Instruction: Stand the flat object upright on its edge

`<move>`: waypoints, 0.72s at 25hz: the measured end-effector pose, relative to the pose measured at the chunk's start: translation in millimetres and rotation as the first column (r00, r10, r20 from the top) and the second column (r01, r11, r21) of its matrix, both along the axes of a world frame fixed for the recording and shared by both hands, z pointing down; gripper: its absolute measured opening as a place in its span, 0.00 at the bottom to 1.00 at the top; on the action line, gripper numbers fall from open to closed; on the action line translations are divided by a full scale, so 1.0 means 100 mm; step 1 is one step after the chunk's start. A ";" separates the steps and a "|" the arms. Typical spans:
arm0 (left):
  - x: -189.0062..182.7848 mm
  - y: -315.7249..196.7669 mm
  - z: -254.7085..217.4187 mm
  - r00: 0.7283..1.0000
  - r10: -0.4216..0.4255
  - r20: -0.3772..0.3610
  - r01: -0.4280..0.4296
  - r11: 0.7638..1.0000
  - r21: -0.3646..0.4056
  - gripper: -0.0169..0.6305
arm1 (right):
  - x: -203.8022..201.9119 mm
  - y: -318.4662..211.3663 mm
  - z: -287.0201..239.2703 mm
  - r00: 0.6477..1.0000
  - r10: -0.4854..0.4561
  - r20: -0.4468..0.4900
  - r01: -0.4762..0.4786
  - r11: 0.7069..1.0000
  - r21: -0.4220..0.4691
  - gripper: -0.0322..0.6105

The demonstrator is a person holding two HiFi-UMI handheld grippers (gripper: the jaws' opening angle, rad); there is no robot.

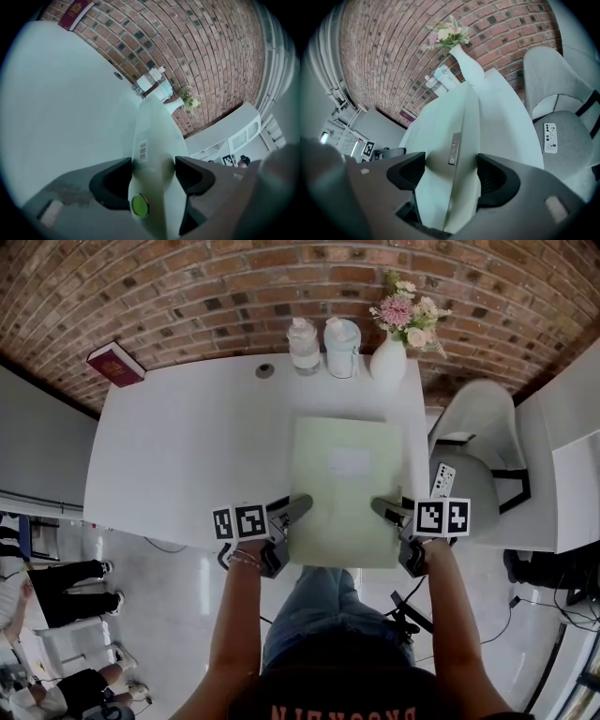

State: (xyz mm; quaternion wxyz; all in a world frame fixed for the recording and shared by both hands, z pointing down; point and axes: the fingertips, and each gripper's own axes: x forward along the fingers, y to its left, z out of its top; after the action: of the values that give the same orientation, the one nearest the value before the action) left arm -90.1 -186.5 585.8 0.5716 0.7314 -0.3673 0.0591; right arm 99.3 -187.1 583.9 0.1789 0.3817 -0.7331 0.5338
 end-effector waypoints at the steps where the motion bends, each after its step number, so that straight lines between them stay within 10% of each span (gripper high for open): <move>1: -0.01 -0.01 -0.03 1.000 -0.001 0.000 0.001 1.000 0.007 0.49 | 0.00 -0.01 -0.03 1.000 0.000 -0.001 0.000 1.000 0.007 0.59; 18: -0.05 -0.31 -0.62 1.000 0.015 -0.004 -0.015 0.989 0.150 0.49 | -0.04 -0.28 -0.64 1.000 0.018 -0.012 -0.016 0.989 0.146 0.59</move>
State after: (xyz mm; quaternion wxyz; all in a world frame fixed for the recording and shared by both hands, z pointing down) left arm -94.7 -217.2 523.7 0.5156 0.7750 -0.3638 0.0339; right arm 95.2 -214.9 520.4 0.1506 0.4035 -0.7657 0.4777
